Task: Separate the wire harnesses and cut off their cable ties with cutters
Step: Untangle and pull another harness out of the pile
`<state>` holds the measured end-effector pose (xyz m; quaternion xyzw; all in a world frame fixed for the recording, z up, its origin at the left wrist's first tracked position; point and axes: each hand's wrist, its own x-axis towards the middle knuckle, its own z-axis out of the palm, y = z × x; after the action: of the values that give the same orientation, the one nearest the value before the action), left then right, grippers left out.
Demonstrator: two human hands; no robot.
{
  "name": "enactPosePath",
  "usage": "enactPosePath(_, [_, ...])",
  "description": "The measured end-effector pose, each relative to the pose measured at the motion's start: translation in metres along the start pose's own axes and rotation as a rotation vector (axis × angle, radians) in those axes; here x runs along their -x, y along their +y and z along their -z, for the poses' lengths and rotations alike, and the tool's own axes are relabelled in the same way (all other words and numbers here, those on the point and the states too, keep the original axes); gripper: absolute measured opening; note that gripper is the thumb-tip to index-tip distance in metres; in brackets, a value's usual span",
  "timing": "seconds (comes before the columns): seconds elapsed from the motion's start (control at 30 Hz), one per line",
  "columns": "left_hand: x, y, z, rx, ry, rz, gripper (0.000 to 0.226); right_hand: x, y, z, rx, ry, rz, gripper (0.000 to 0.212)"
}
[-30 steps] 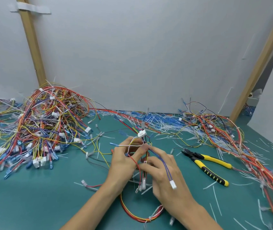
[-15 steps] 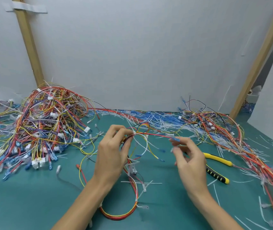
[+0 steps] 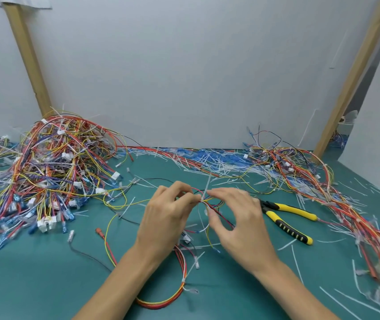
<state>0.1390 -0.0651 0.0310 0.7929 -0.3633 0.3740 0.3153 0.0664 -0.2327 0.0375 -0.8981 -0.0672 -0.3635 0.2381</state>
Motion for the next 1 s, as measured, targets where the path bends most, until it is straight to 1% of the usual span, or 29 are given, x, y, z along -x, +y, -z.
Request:
enactPosePath(0.07, [0.001,0.002,-0.002,0.013,-0.027,0.007,0.006,0.003,0.004,-0.005,-0.054,-0.077,-0.062,0.029])
enactPosePath(0.13, [0.002,0.003,-0.003,0.057,-0.069,0.035,0.011,0.004,0.006,-0.006,-0.135,-0.101,-0.106,0.024])
enactPosePath(0.27, [0.002,0.001,-0.004,0.195,-0.148,0.101,0.026,0.005,0.006,-0.008,-0.229,-0.089,-0.143,0.018])
enactPosePath(0.33, [0.001,0.002,-0.003,0.307,-0.209,0.143,0.032,0.004,0.005,-0.008,-0.261,-0.07,-0.144,0.015])
enactPosePath(0.4, [0.001,0.005,-0.003,0.469,-0.273,0.243,0.029,0.003,0.005,-0.008,-0.298,-0.053,-0.145,0.014])
enactPosePath(0.47, [0.002,0.006,-0.004,0.597,-0.298,0.354,0.025,0.003,0.008,-0.008,-0.337,-0.024,-0.155,0.014])
enactPosePath(0.6, [0.0,0.008,-0.005,0.763,-0.427,0.477,0.029,0.005,0.011,-0.011,-0.384,0.013,-0.203,0.015])
enactPosePath(0.67, [-0.001,0.011,-0.006,0.839,-0.427,0.565,0.034,0.006,0.011,-0.014,-0.415,0.013,-0.223,0.017])
enactPosePath(0.7, [0.0,0.013,-0.007,0.821,-0.417,0.579,0.037,0.006,0.011,-0.015,-0.437,0.018,-0.224,0.017])
enactPosePath(0.77, [0.002,0.016,-0.01,0.731,-0.413,0.543,0.039,0.006,0.011,-0.015,-0.447,0.033,-0.203,0.018])
enactPosePath(0.9, [0.003,0.016,-0.015,0.544,-0.26,0.497,0.025,-0.004,0.016,0.0,-0.25,-0.058,-0.125,0.013])
enactPosePath(0.93, [0.004,0.013,-0.015,0.485,-0.222,0.49,0.021,-0.01,0.02,0.008,-0.229,-0.067,-0.148,0.013])
enactPosePath(1.0, [0.005,0.006,-0.016,0.402,-0.171,0.472,0.014,-0.025,0.034,0.03,-0.25,-0.031,-0.222,0.015])
